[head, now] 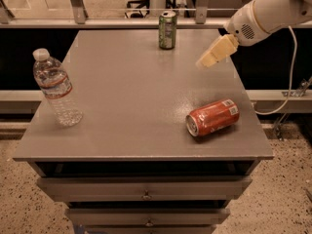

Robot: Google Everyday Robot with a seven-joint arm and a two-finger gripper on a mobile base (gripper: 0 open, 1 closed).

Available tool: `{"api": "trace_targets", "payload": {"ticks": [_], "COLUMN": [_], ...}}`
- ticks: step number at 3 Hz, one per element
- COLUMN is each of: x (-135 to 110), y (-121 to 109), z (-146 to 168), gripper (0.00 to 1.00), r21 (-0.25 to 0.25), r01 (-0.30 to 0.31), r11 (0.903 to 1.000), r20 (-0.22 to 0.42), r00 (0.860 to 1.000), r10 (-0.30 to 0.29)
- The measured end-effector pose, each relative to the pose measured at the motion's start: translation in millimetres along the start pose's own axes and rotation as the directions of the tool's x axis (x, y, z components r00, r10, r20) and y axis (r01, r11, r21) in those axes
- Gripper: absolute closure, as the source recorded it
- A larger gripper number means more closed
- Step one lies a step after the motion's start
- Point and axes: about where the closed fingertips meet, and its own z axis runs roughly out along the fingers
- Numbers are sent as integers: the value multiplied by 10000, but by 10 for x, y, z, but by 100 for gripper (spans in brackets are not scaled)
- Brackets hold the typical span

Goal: Move green can near coke can

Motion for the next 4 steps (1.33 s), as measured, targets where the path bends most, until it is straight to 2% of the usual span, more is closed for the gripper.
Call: {"api": "trace_targets", "payload": {"ticks": [1,2,3,4], "x": [-153,-371,-692,-887], "y": [-131,-456,-896,-1131], "z": [196,529,974,1185], "gripper": [0,0,0,0], "r21": [152,94,-26,35], "r01": [-997,-2250,-3125,-3423], "r11": [9949,9743,9499,9396], "r20": [1284,2825,4108,4638], "r00": [9870,9353,8657,8330], "r10": [969,2132,2859,3017]}}
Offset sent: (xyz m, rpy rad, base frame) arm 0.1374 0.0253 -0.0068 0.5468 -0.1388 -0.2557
